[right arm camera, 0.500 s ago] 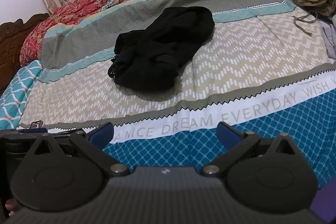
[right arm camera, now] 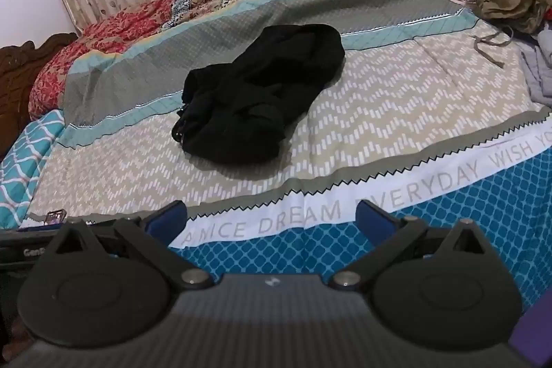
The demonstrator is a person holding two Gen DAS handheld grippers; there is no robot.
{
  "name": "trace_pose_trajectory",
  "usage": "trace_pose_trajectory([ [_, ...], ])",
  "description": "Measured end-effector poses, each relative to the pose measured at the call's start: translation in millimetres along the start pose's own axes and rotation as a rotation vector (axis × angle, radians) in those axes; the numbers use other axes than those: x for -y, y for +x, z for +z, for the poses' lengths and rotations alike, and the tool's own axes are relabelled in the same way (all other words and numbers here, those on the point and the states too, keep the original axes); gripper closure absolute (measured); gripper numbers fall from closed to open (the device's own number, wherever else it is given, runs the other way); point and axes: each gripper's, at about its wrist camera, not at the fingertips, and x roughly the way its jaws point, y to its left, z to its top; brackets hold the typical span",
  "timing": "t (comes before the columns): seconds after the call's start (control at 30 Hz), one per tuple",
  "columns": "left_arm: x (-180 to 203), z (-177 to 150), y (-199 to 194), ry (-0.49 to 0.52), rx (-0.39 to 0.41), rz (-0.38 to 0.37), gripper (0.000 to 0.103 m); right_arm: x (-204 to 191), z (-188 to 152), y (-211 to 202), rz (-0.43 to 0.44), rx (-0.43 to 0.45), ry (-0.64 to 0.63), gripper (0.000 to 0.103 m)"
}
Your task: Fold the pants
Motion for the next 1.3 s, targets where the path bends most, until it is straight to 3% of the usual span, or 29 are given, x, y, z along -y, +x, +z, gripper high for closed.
trace_pose_trajectory([
  [0.1, -3, -1, -2, -0.009, -0.013, -0.063, 0.001, -3, -2, -7, -0.014, 0.072, -0.036, 0.008],
  [0.2, -2, 5, 0, -0.005, 0.011, -0.115, 0.004, -4, -2, -7, -0.025, 0.112, -0.074, 0.041],
  [0.27, -5, 13, 5, -0.024, 0.038, -0.163, 0.006, -1, -2, -5, -0.020, 0.121, -0.084, 0.071],
  [0.33, -5, 25, 14, -0.042, 0.062, -0.199, 0.010, 4, -1, -4, -0.027, 0.138, -0.084, 0.081],
  [0.4, -3, 39, 32, -0.042, 0.057, -0.205, 0.022, 10, -1, -4, -0.042, 0.160, -0.077, 0.081],
  [0.5, -6, 58, 69, -0.117, -0.025, -0.227, 0.037, 18, 0, 1, -0.054, 0.151, -0.058, 0.081],
  [0.73, 25, 82, 141, -0.210, -0.137, -0.330, 0.038, 31, -3, 16, -0.051, 0.091, -0.019, 0.078],
  [0.77, 33, 84, 151, -0.213, -0.153, -0.341, 0.052, 31, -3, 17, -0.053, 0.088, -0.018, 0.078],
  [0.8, 38, 85, 161, -0.210, -0.171, -0.354, 0.091, 32, -4, 17, -0.055, 0.087, -0.016, 0.078],
  [0.87, 39, 84, 171, -0.244, -0.218, -0.344, 0.099, 33, -5, 16, -0.064, 0.087, -0.014, 0.078],
  [0.93, 25, 85, 157, -0.296, -0.176, -0.375, 0.099, 34, -4, 15, -0.067, 0.091, -0.015, 0.078],
  [1.0, 3, 89, 120, -0.286, -0.048, -0.371, 0.100, 35, -2, 16, -0.069, 0.092, -0.020, 0.078],
  [1.1, -43, 87, 72, -0.322, 0.079, -0.364, 0.100, 33, 4, 23, -0.045, 0.078, -0.037, 0.078],
  [1.2, -89, 75, 49, -0.362, 0.103, -0.304, 0.101, 23, 21, 34, -0.012, 0.089, -0.099, 0.077],
  [1.3, -107, 57, 33, -0.360, 0.130, -0.231, 0.101, 1, 50, 52, 0.038, 0.114, -0.197, 0.075],
])
